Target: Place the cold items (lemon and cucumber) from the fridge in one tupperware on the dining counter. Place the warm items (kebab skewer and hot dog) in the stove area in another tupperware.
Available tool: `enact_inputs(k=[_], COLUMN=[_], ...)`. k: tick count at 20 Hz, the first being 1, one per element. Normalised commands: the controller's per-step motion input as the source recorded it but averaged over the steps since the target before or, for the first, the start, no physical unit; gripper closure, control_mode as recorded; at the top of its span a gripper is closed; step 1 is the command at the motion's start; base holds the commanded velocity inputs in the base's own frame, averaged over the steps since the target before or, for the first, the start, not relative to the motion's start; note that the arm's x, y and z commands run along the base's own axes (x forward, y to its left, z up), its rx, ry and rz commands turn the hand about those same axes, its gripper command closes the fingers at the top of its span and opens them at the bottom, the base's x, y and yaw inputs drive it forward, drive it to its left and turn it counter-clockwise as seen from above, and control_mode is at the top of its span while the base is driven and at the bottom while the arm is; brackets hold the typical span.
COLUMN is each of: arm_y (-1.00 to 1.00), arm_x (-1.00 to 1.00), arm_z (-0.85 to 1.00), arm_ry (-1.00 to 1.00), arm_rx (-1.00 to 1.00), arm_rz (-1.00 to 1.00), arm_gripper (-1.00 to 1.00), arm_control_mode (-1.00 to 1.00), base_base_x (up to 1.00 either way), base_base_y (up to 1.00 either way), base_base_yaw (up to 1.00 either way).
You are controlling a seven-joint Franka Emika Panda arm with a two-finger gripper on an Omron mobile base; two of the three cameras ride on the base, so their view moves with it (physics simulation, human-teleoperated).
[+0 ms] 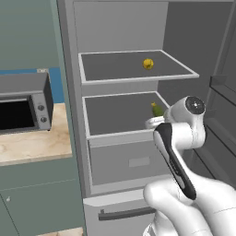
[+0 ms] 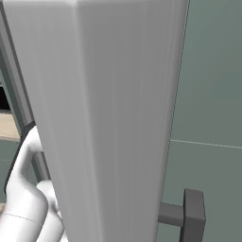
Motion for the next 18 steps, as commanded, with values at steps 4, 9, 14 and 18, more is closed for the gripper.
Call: enact_inputs(k=[4, 9, 14, 18], arm_y=[0.09, 0.10, 0.06, 0.07], arm_x=[-0.70, -0.69, -0.63, -0.45], arm_z=[0.53, 0.42, 0.07, -0.14], arm_ry=[0.07, 0.01, 0.01, 0.00], arm_rx=[0.00, 0.00, 0.00, -0.01], arm_rz=[-0.03, -0.07, -0.02, 0.00], arm_gripper=[1.00, 1.00, 1.00, 1.00], arm_control_mode=[-1.00, -1.00, -1.00, 1.00], base_base_x=[0.00, 0.00, 0.00, -0.17], base_base_y=[0.00, 0.00, 0.00, 0.03], base_base_yaw=[0.00, 0.00, 0.00, 0.01])
